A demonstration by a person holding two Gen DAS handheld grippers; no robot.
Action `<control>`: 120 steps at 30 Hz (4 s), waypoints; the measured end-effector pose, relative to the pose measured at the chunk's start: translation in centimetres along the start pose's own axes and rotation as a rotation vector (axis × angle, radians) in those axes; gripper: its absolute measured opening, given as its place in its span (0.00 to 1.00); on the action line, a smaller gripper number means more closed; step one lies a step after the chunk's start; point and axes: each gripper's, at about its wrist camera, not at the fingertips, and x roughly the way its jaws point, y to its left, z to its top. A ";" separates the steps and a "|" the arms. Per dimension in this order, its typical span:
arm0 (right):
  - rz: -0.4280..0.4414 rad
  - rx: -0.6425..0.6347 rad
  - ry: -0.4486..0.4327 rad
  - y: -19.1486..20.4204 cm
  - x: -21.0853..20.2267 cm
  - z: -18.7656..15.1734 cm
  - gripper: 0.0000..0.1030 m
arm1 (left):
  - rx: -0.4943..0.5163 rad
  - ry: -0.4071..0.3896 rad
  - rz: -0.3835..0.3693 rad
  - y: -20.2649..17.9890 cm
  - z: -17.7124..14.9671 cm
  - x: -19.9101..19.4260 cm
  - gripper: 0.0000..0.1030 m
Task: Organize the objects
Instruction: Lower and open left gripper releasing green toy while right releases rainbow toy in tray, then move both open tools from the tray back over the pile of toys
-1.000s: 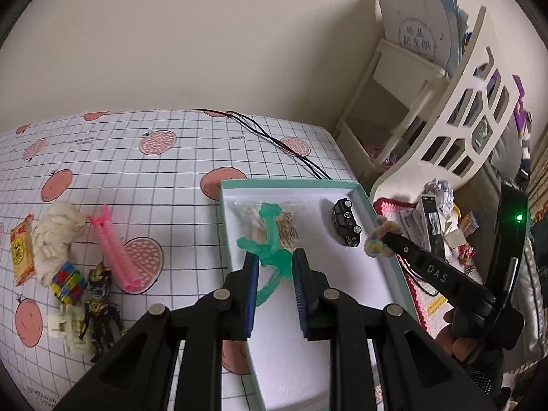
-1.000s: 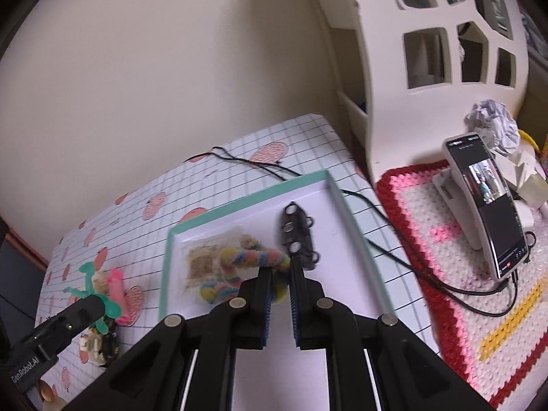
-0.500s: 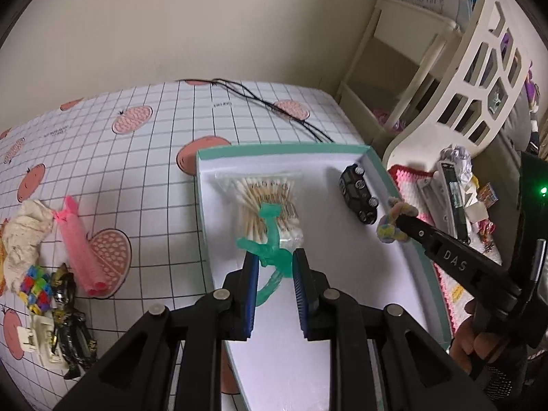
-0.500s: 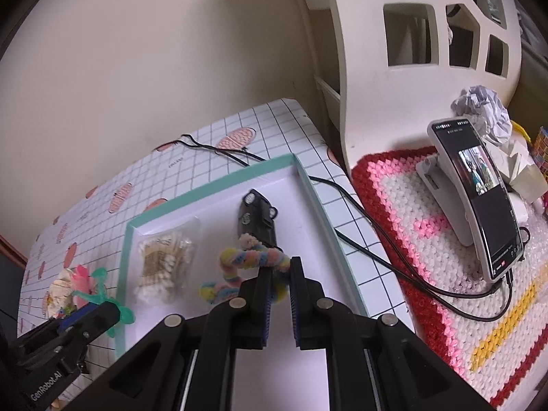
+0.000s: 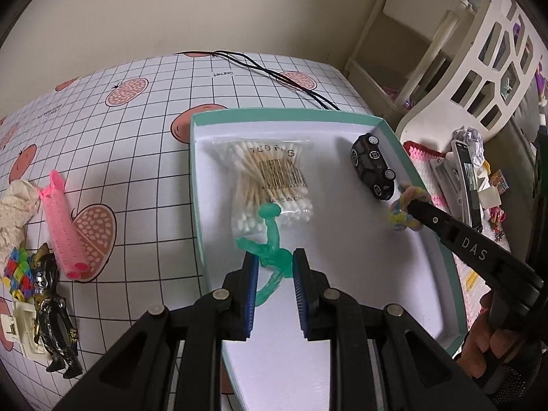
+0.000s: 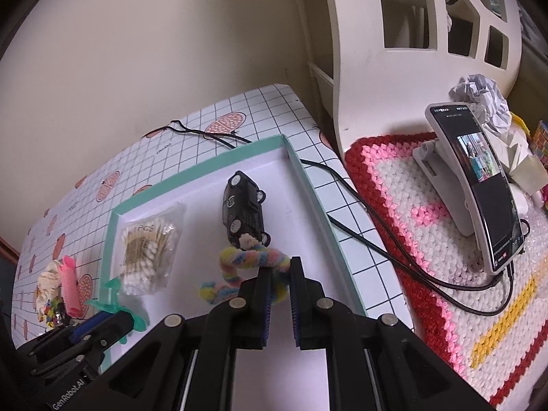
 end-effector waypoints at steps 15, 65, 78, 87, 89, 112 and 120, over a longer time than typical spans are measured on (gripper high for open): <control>0.032 -0.009 0.003 0.7 -0.3 -0.1 0.12 | -0.004 -0.009 -0.022 -0.1 0.2 -0.9 0.20; 0.359 -0.056 0.049 4.1 -1.2 -1.1 0.75 | -0.028 -0.024 0.009 0.3 0.7 -0.9 0.30; 0.277 -0.026 0.058 3.2 -0.9 -0.8 0.86 | -0.047 -0.036 0.012 0.8 0.8 -1.6 0.30; 0.398 0.061 0.088 2.3 -0.7 -0.8 0.89 | -0.017 -0.040 0.040 0.2 0.6 -1.5 0.32; 0.425 0.046 0.110 2.9 -0.6 -0.9 0.91 | -0.010 -0.041 0.053 0.0 0.7 -1.4 0.32; 0.392 0.015 0.074 3.0 -1.7 -1.1 0.95 | -0.098 -0.045 0.064 1.4 1.1 -2.6 0.32; 0.265 -0.030 0.065 2.9 -1.2 -1.1 0.95 | -0.168 -0.072 0.103 4.6 1.0 -4.0 0.54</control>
